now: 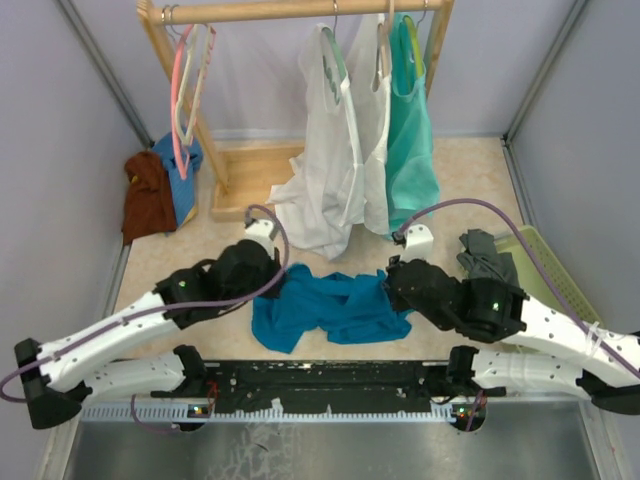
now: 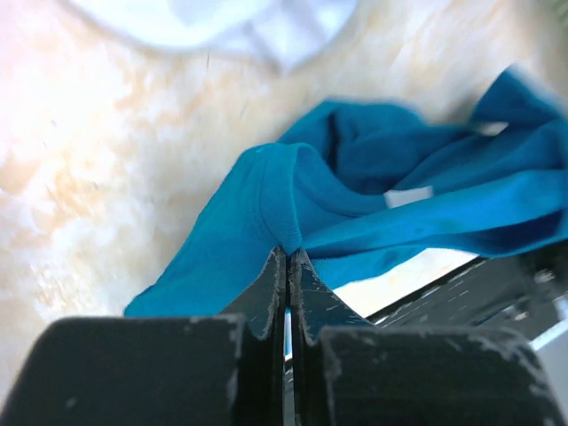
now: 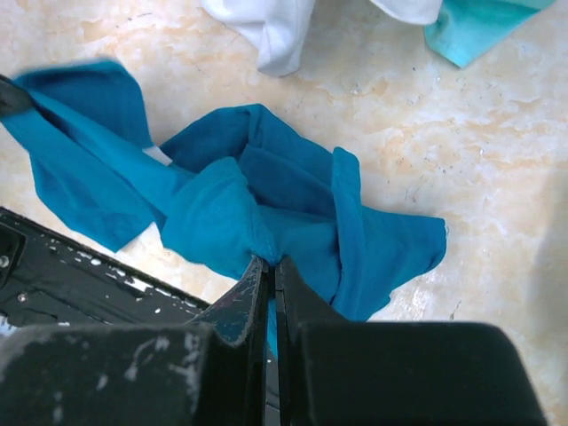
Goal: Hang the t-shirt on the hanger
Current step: Pick up the T-shirt from the center of the board, then place the T-shirt at the center of the board, then pick up the T-shirt from the center of the board.
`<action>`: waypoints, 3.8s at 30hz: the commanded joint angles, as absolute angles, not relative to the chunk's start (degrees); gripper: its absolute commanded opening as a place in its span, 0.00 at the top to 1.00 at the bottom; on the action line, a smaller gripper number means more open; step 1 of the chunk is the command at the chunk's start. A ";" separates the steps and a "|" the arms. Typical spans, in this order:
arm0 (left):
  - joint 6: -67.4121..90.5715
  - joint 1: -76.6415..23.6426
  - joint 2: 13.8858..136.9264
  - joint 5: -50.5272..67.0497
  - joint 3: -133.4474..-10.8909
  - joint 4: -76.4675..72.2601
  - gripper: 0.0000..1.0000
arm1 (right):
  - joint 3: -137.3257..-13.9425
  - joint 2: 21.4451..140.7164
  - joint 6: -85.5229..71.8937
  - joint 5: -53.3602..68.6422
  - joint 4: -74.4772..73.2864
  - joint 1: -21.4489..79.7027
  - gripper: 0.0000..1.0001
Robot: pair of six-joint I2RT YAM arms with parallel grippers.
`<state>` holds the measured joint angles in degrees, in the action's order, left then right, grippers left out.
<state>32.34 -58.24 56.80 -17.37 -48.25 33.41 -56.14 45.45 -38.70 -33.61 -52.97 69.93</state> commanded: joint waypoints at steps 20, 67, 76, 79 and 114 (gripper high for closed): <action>1.91 -58.01 61.40 -32.42 -103.19 28.34 1.00 | -104.64 61.25 -9.62 -30.28 -32.35 61.08 1.00; 41.60 -61.44 57.92 -16.22 -34.06 32.37 0.47 | -23.82 27.40 -51.81 -6.84 -30.85 61.79 1.00; 43.48 -66.80 68.51 -24.60 -39.63 35.58 0.54 | -24.84 27.60 -51.08 -7.20 -30.64 61.79 1.00; 43.83 -67.42 69.47 -26.35 -40.69 36.31 0.75 | -25.45 27.21 -50.67 -7.56 -31.21 61.79 1.00; 37.78 -67.12 54.29 -41.02 -59.06 48.29 0.82 | -46.16 41.69 -38.02 -17.66 -34.38 61.79 1.00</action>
